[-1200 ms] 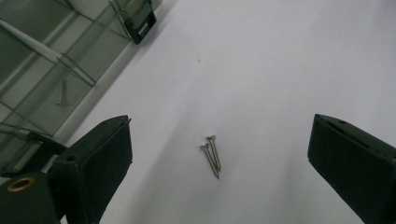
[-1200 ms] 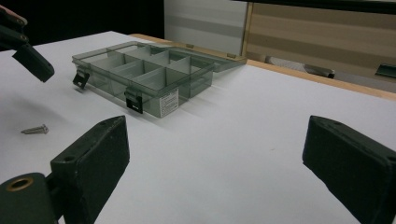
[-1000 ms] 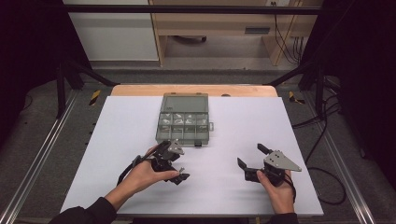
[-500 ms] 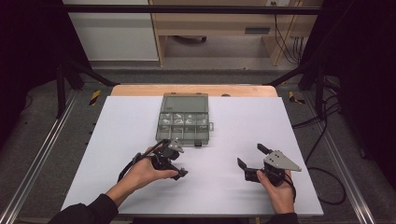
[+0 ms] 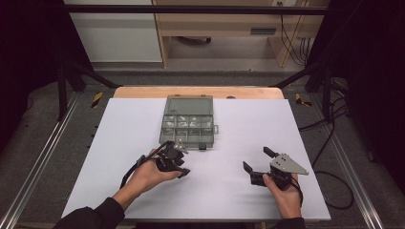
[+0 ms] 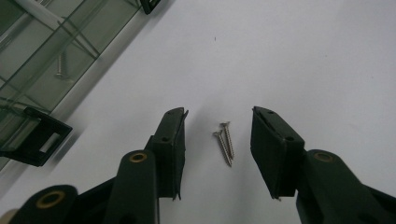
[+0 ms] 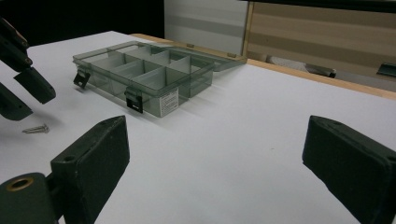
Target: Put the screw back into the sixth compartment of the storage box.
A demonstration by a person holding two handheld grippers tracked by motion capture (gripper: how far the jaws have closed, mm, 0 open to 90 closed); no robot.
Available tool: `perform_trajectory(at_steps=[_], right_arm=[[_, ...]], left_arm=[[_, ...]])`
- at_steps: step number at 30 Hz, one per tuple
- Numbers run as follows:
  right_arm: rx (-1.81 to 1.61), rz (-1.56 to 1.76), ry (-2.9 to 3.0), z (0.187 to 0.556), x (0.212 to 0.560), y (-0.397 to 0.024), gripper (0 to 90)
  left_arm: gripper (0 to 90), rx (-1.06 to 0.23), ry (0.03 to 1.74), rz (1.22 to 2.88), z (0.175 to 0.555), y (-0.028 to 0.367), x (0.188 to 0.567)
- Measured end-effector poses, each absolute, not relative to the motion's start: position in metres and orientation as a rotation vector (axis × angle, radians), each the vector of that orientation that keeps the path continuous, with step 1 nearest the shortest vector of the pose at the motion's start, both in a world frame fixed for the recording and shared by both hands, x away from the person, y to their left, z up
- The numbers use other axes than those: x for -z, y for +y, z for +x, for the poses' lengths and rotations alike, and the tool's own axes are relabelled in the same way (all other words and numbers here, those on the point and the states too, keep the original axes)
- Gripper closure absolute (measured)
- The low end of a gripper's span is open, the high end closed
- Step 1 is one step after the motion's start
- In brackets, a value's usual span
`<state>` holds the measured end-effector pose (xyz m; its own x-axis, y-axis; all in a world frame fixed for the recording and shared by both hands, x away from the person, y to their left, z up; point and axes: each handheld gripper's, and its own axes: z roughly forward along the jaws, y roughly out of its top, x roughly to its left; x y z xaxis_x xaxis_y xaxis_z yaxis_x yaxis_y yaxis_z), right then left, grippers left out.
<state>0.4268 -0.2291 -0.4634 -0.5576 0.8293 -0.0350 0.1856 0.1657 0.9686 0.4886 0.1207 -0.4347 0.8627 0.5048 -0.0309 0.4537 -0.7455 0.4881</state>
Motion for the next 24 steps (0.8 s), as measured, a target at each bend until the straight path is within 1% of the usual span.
perform_trajectory(at_steps=[10,14,24], right_arm=[[-1.419,0.959,1.861,0.4269,0.4634,-0.2294,7.6],[-1.419,0.959,1.861,0.4269,0.4634,-0.2294,7.6],[-1.417,0.961,1.862,0.4271,0.4635,-0.2297,7.6]], left_arm=[[67.3,-0.101,0.74,2.561,0.4896,0.1174,0.4396],[72.1,-0.107,0.759,2.558,0.4892,0.1158,0.4417],[77.5,-0.076,0.783,2.553,0.4903,0.1168,0.4448]])
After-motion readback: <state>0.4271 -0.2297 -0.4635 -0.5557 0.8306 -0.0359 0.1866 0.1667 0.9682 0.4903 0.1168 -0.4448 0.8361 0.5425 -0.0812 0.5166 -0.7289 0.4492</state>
